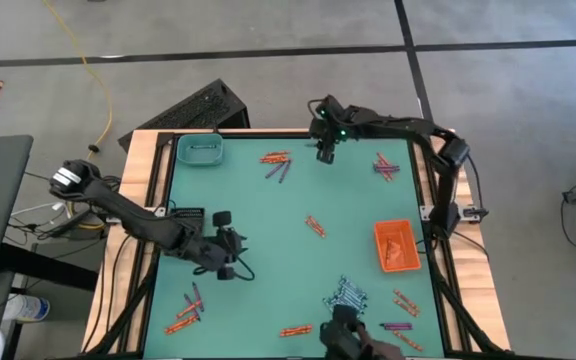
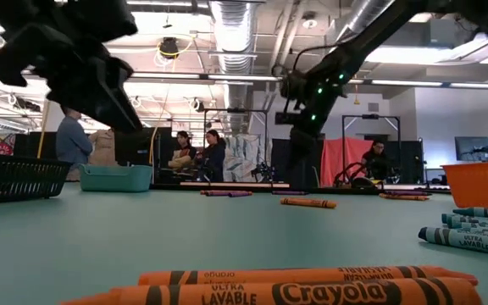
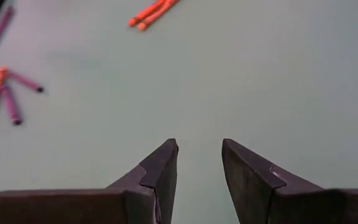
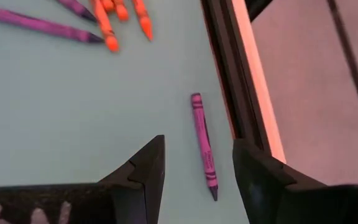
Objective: Sort crayons
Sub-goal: Put the purple crayon into the black bin
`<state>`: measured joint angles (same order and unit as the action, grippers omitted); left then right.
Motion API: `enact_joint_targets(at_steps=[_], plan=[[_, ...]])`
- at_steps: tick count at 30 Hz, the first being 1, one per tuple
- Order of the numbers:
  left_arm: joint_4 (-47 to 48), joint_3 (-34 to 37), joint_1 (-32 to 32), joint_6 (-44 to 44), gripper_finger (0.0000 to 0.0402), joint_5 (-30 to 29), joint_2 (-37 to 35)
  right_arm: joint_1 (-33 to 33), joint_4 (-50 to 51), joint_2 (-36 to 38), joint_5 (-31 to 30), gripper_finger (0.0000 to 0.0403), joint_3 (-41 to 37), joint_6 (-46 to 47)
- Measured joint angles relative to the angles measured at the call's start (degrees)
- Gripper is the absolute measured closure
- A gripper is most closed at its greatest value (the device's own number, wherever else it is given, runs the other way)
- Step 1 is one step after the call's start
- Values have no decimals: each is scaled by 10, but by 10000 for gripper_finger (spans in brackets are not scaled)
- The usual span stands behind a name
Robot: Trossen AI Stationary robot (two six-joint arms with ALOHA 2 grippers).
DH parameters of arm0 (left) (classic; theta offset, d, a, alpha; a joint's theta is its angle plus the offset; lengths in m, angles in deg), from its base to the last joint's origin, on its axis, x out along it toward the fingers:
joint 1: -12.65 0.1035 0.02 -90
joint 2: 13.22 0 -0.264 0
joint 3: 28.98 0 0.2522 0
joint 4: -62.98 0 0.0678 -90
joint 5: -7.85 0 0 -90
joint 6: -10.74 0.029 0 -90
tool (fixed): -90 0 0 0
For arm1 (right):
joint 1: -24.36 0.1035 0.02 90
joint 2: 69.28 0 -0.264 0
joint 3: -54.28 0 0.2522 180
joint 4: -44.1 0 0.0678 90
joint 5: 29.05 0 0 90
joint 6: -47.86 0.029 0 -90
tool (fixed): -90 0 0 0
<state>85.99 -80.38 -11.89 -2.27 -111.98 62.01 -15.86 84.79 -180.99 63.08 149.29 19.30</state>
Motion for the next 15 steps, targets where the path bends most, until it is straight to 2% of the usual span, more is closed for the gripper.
enact_joint_targets(at_steps=[9,15], plan=[[-47,0,42,18,285,70,34,-16,103,-105,11,223,125,-28],[-45,0,47,23,285,82,35,-27,177,-164,12,232,197,-35]])
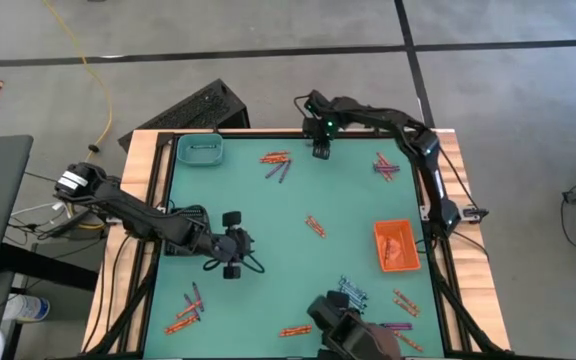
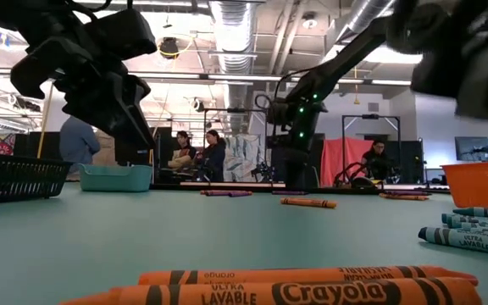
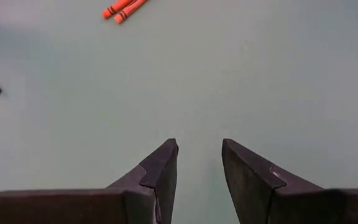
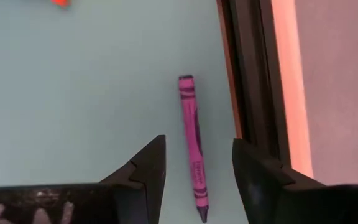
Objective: Sort crayons
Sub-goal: Put the purple crayon into the black bin
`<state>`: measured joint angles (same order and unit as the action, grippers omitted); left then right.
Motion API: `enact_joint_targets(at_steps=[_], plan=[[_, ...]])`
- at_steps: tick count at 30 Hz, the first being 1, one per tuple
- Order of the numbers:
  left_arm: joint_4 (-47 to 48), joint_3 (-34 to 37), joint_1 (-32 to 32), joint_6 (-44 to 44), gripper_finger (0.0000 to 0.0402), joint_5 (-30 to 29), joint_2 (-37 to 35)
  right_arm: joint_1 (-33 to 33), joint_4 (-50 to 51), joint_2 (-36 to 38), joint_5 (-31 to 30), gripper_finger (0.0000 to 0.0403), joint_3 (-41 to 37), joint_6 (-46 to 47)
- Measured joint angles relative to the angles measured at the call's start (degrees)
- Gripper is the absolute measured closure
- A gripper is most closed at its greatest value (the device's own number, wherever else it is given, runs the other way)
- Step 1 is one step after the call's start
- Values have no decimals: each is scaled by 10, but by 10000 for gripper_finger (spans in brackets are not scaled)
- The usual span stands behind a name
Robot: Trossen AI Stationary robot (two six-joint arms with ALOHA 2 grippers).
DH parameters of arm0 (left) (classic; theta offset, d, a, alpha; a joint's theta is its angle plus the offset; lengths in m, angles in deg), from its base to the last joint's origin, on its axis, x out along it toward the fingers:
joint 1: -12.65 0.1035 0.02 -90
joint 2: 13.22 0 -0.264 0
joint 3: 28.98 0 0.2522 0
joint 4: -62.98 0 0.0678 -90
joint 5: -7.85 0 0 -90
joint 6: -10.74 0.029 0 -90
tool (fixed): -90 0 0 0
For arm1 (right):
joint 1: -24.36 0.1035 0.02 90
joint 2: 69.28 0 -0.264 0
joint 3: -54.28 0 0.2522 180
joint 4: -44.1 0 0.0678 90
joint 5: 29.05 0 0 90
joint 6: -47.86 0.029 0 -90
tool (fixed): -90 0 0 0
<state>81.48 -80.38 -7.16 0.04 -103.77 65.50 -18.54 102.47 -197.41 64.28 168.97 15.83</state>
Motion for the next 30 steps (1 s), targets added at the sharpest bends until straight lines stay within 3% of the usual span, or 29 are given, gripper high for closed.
enact_joint_targets(at_steps=[7,18,30], plan=[[0,0,0,10,285,1,0,0,49,-38,0,275,34,-10],[1,0,0,20,285,-1,0,13,57,-35,-8,393,33,-15],[1,0,0,16,285,-18,0,40,74,-36,-45,401,39,-6]])
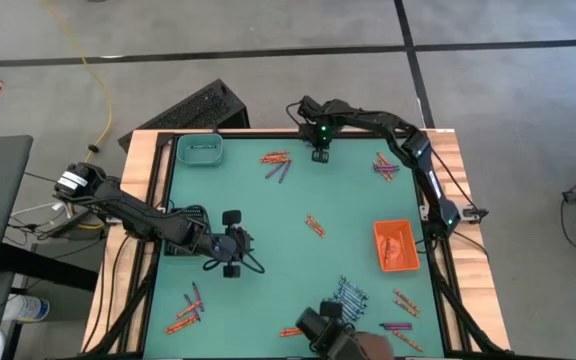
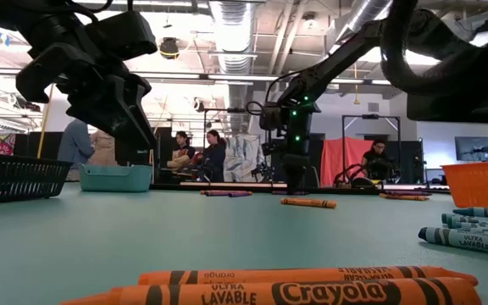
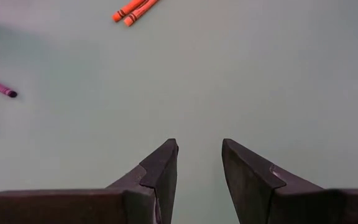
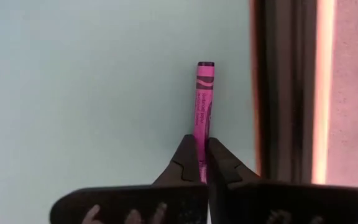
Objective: Sort crayons
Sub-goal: Put the purple crayon into the black bin
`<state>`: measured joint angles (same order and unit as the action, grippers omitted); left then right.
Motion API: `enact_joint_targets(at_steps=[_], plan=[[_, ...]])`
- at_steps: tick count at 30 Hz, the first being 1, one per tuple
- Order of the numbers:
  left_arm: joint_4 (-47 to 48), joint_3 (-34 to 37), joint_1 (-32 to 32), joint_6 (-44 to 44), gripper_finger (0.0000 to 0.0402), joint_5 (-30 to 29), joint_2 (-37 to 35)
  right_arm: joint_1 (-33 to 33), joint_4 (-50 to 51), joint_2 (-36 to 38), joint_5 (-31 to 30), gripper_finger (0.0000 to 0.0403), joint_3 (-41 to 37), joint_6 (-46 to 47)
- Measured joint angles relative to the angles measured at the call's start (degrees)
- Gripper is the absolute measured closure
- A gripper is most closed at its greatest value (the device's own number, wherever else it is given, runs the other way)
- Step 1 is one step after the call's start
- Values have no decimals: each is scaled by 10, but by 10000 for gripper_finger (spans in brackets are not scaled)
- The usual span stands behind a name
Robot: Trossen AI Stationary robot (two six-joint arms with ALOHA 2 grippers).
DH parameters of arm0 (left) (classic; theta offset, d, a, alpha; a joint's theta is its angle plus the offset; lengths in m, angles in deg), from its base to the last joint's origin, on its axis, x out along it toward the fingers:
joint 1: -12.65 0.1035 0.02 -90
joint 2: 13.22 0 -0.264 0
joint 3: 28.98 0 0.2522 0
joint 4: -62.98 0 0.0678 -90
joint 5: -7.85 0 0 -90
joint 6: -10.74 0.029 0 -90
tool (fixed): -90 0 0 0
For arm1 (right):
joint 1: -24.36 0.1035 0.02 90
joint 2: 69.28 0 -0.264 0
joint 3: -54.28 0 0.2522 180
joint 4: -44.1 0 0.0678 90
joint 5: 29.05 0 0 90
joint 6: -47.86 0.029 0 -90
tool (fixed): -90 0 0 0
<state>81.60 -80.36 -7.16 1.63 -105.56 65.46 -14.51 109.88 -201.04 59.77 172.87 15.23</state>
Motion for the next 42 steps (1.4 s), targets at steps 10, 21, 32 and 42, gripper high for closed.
enact_joint_targets(at_steps=[10,21,32,42], plan=[[0,0,-8,-5,285,-15,-1,49,61,-5,8,402,68,7],[41,0,-40,5,285,-141,-87,119,103,-4,3,403,144,11],[161,6,-50,-26,285,-246,-204,214,132,-2,-1,403,203,11],[124,88,-52,-60,285,-279,-281,300,150,-2,-24,403,246,11]])
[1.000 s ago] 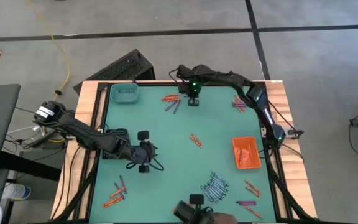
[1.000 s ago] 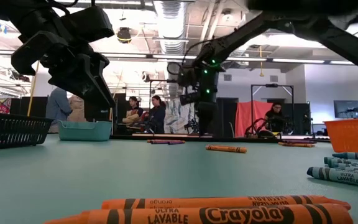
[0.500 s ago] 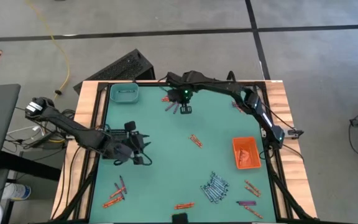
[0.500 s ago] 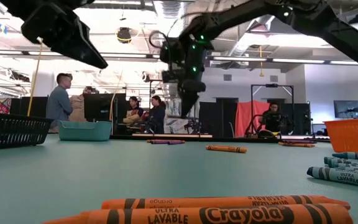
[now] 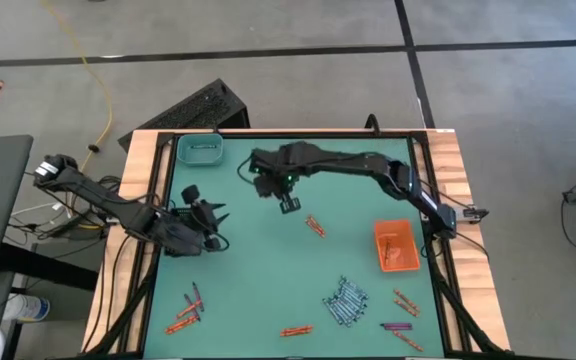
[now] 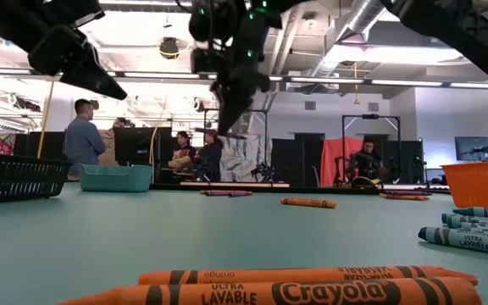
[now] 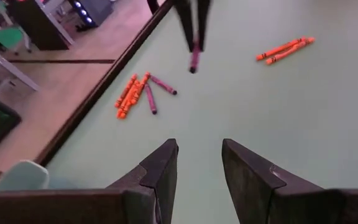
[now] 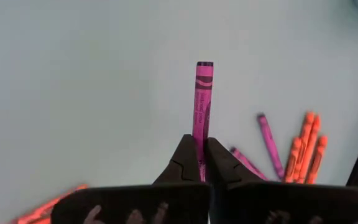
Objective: Sort crayons
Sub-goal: Put the purple crayon into the black bin
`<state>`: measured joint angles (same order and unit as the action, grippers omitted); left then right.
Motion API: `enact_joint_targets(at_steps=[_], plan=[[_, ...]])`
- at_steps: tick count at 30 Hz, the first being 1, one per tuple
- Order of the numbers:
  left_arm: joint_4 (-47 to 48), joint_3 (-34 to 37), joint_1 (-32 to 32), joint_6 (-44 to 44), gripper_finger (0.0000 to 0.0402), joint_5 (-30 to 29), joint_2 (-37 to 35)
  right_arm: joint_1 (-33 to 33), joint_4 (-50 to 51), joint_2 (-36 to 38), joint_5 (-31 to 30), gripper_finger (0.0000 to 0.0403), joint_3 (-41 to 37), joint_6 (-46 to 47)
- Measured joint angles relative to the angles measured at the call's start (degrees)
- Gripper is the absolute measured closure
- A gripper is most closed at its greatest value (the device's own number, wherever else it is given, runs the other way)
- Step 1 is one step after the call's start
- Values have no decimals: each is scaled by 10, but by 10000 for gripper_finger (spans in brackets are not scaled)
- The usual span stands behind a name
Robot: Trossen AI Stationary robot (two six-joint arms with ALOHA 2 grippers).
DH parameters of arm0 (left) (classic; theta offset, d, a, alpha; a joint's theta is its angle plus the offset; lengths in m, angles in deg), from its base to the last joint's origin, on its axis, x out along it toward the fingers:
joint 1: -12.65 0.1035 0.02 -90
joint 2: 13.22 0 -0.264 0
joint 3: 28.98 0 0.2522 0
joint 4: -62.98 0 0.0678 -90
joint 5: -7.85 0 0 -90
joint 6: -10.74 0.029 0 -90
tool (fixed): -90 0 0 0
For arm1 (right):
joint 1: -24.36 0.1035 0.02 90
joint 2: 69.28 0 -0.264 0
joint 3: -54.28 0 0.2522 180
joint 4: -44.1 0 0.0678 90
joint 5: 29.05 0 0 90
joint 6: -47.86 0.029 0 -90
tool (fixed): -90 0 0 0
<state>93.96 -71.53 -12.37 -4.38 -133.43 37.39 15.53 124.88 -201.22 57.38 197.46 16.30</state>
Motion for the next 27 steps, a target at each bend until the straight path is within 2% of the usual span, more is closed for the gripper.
enact_joint_targets(at_steps=[8,17,27], plan=[[-84,37,0,21,285,69,-61,68,-2,0,-56,403,27,-14],[-143,37,0,19,285,155,-84,151,-19,1,-162,403,47,-42],[-154,37,0,-42,285,167,-84,229,-87,1,-337,403,47,-118]])
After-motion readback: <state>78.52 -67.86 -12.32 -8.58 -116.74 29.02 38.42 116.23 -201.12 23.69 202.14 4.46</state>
